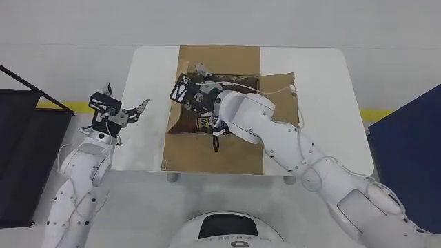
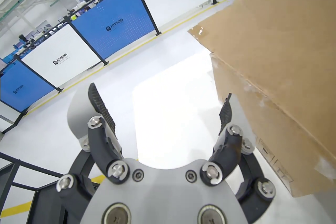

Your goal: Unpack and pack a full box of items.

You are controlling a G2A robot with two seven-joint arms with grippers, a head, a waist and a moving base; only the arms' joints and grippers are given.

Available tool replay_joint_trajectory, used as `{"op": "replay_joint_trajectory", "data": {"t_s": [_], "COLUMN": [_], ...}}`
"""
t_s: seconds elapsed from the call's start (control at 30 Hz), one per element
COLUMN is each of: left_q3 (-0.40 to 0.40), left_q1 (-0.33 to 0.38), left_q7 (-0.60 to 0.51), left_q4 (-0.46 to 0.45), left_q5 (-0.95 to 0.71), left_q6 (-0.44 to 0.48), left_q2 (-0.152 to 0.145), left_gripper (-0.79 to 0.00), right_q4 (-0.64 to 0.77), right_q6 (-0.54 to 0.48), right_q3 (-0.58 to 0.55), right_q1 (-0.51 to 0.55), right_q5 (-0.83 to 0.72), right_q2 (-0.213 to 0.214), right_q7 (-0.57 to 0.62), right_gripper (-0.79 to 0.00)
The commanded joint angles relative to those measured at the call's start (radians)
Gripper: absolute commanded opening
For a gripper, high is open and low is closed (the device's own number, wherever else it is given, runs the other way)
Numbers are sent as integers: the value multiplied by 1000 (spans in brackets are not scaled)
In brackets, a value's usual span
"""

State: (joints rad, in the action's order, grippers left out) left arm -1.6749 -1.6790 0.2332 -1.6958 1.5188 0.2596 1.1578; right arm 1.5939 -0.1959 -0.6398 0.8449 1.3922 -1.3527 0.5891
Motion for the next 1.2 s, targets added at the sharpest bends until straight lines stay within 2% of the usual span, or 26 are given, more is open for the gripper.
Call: {"op": "replay_joint_trajectory", "data": {"t_s": [0.0, 0.2, 0.37, 0.47, 0.57, 0.67, 0.77, 0.87, 0.97, 1.07, 1.1, 1.17], "left_q3": [-48, -62, -62, -62, -62, -62, -62, -62, -62, -62, -62, -62], "left_q1": [-11, -12, -12, -12, -12, -12, -12, -12, -12, -12, -12, -12], "left_q7": [42, 52, 52, 52, 52, 52, 52, 52, 52, 52, 52, 52], "left_q4": [32, 46, 46, 46, 46, 46, 46, 46, 46, 46, 46, 46], "left_q5": [-53, -67, -67, -67, -67, -67, -67, -67, -67, -67, -67, -67], "left_q6": [18, 22, 22, 22, 22, 22, 22, 22, 22, 22, 22, 22], "left_q2": [-3, -4, -4, -4, -4, -4, -4, -4, -4, -4, -4, -4], "left_gripper": [0, 0, 0, 0, 0, 0, 0, 0, 0, 0, 0, 0], "right_q4": [-31, -199, -379, -454, -470, -426, -316, -142, 36, 183, 220, 266], "right_q6": [17, 68, 85, 97, 123, 110, 77, -73, -228, -355, -384, -409], "right_q3": [48, 195, 296, 321, 299, 239, 148, 1, -162, -291, -326, -384], "right_q1": [-40, -178, -263, -295, -312, -306, -252, -148, -3, 136, 173, 234], "right_q5": [-8, -41, -70, -79, -92, -111, -121, -176, -210, -257, -271, -288], "right_q2": [-27, -139, -247, -298, -322, -309, -265, -195, -124, -74, -62, -43], "right_q7": [13, 70, 164, 177, 171, 165, 203, 280, 405, 514, 538, 571], "right_gripper": [0, 0, 0, 0, 0, 0, 0, 0, 0, 0, -18, -163]}}
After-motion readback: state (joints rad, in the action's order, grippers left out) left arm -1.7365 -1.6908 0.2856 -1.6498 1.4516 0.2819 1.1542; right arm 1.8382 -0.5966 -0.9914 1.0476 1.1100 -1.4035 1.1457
